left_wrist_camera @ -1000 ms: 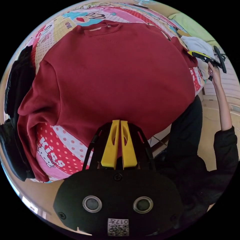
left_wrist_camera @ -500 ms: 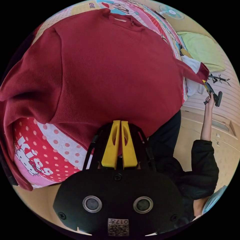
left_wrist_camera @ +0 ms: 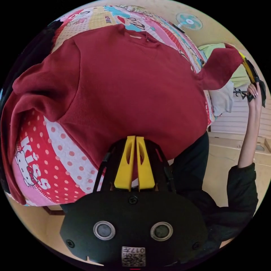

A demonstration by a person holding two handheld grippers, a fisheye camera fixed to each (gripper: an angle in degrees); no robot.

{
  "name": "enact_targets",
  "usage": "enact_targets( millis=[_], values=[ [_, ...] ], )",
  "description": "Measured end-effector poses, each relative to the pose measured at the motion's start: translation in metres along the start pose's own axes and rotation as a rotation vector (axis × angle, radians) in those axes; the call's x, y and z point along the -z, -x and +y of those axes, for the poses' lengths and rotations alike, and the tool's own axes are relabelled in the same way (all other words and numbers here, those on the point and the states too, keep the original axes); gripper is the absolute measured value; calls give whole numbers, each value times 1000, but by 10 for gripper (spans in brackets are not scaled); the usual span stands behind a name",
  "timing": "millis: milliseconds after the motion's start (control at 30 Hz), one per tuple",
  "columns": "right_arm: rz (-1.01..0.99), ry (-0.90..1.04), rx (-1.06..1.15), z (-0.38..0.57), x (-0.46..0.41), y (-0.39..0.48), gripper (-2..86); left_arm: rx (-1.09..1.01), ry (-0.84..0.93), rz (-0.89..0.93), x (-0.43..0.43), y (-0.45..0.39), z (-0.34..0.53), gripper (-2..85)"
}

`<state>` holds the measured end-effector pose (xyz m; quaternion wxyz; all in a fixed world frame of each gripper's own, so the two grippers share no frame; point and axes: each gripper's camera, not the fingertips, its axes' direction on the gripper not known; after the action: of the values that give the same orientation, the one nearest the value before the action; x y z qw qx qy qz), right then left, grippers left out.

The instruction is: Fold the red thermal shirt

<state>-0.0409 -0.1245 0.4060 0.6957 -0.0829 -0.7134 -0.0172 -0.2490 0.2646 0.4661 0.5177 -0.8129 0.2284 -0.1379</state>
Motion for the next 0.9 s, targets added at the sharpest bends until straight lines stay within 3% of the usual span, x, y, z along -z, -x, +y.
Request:
enact_targets(
  millis=[133,233,433,500,600,633,667,733,800,833,900],
  values=[
    [-323,340,109,41,-181,43,25,46,-31,86,-6,21,6,-9],
    [-453,634,34,92,-288,43,21,27,-46,37,-11,20,10,-9],
    [-648,568,-23,116,-296,41,17,-5,-86,-21,-23,23,18,-9],
    [-538,519,22,111,-273,44,17,-1,-95,-15,-26,27,19,-9],
    [-150,401,76,107,-230,41,17,12,-108,0,-32,35,22,-9],
    [61,380,45,111,-222,34,15,17,-113,1,-35,37,22,-9],
    [273,404,-13,119,-223,22,13,19,-116,1,-36,38,23,-8],
    [464,565,-68,137,-244,-1,10,23,-133,-1,-40,41,27,-8],
    [357,539,-87,149,-248,-10,8,8,-163,9,-40,43,34,-8],
    [327,498,-197,151,-245,-12,6,-4,-191,26,-36,47,43,-7],
    [337,531,-243,149,-252,-4,5,25,-237,66,-28,62,63,-4]
  ],
)
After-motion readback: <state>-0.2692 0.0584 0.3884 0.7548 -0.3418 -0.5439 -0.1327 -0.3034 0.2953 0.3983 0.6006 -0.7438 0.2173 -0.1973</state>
